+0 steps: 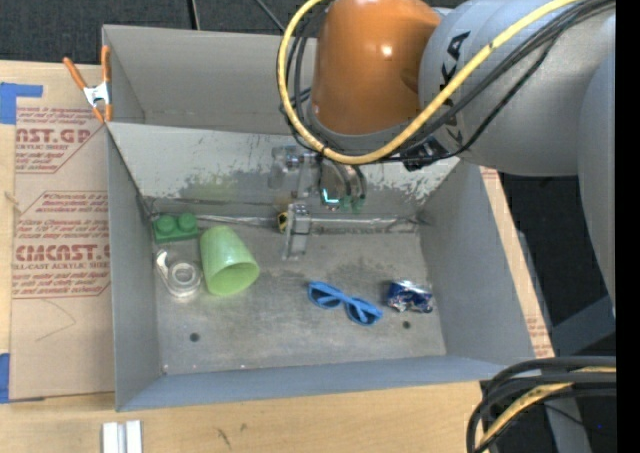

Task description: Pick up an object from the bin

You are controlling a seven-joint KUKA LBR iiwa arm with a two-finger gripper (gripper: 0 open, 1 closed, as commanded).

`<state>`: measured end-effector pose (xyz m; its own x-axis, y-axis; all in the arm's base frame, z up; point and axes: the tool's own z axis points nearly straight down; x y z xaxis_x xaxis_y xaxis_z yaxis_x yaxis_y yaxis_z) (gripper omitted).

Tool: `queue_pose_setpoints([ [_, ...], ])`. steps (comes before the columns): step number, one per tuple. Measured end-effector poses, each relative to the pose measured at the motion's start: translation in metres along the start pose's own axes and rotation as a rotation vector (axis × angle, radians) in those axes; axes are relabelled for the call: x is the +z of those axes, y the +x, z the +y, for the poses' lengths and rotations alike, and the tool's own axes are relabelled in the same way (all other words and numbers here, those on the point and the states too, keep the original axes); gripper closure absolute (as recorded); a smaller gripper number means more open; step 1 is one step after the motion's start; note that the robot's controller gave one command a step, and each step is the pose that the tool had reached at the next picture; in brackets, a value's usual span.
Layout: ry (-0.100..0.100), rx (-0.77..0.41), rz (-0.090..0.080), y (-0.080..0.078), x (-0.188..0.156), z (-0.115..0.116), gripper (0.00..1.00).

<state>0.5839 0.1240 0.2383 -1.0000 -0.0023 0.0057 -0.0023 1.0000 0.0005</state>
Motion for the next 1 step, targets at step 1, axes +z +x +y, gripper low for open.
queue_pose_setpoints([
  [1,-0.001,0.102,-0.001,0.0244,0.1192,0.0434,0.00],
])
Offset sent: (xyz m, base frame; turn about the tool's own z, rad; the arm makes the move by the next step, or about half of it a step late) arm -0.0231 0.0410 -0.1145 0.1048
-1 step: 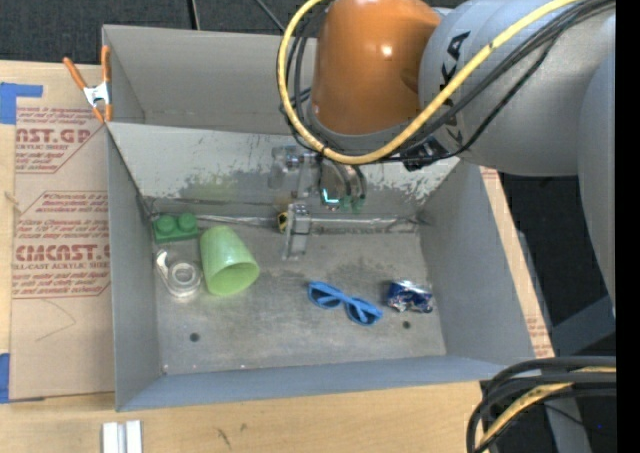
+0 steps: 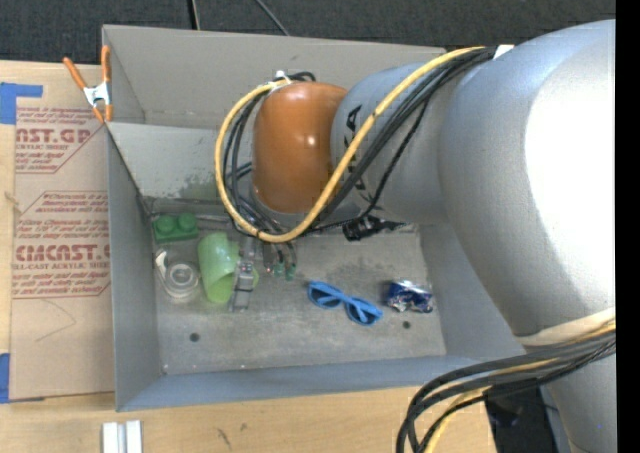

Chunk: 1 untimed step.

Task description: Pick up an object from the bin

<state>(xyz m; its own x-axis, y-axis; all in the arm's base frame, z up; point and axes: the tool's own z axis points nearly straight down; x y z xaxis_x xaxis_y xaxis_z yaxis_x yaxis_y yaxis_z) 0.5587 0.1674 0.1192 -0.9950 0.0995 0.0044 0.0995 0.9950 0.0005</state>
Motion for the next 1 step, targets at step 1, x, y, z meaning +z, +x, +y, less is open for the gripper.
queue_pose_setpoints([
  [1,0.000,0.002,0.001,-0.0089,0.0514,0.0032,0.00],
])
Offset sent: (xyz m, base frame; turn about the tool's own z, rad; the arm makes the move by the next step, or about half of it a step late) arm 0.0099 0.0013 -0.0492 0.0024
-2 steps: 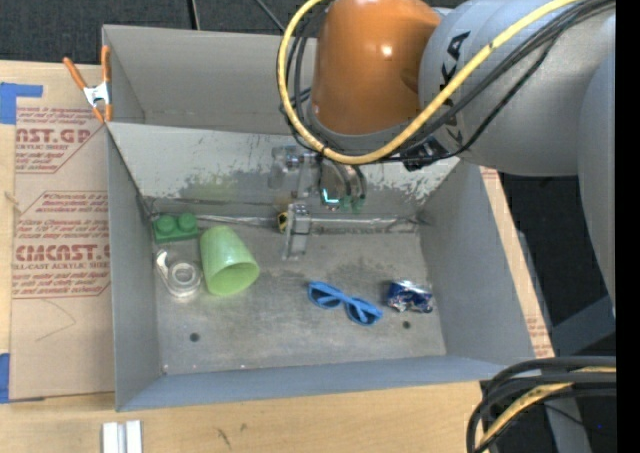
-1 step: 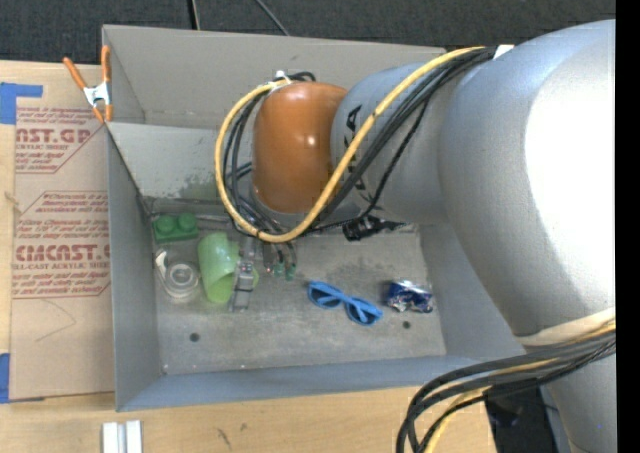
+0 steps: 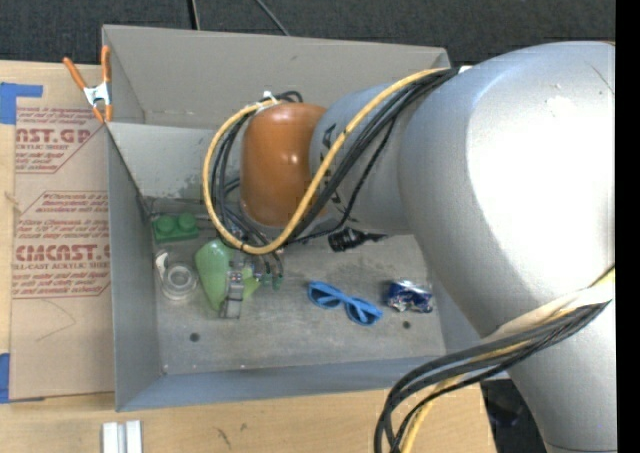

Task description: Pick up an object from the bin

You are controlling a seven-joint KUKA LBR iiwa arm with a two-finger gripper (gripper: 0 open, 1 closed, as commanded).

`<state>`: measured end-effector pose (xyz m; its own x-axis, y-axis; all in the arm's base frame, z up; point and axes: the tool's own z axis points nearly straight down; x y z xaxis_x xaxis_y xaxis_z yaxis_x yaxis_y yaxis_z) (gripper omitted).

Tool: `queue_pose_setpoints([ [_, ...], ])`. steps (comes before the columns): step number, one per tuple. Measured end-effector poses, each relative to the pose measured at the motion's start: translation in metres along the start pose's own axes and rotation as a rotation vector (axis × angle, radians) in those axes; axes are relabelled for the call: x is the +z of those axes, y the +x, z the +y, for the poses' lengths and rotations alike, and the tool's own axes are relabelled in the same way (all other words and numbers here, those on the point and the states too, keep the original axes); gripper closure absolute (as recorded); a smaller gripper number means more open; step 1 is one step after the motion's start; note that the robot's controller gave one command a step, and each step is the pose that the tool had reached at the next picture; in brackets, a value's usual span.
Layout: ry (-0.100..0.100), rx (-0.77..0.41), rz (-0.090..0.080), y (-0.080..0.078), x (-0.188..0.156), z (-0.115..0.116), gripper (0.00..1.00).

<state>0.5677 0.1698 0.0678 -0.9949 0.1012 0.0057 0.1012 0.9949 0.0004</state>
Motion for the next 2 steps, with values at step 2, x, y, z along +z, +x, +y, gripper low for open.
queue_pose_setpoints([
  [2,-0.003,-0.066,-0.016,0.004,-0.147,0.007,1.00],
])
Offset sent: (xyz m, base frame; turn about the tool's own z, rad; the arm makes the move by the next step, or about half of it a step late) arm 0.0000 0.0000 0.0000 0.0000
